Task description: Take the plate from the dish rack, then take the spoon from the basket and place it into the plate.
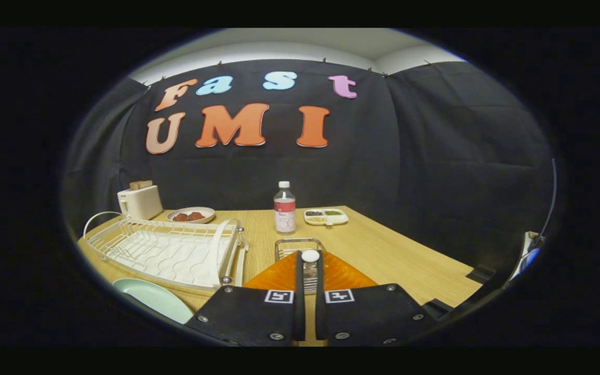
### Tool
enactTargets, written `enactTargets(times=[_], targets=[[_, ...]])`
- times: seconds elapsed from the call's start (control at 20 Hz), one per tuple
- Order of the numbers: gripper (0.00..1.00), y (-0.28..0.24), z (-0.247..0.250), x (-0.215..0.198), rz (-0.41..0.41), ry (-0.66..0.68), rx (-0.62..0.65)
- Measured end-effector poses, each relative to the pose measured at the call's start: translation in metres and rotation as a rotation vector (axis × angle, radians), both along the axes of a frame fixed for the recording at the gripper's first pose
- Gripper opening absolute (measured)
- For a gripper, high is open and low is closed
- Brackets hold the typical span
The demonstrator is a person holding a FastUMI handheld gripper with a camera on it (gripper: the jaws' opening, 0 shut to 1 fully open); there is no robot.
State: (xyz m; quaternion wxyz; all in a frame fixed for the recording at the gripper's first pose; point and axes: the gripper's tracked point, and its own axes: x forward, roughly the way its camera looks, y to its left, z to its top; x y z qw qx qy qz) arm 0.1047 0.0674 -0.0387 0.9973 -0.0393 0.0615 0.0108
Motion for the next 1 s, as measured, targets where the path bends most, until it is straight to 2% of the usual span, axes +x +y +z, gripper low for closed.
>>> enactTargets(times=[0.6,1.0], targets=[[0.08,0.014,0.073,-0.063,0.044,-0.121,-0.001],[0.08,0.064,0.102,-0.121,0.171,-0.169,0.015]])
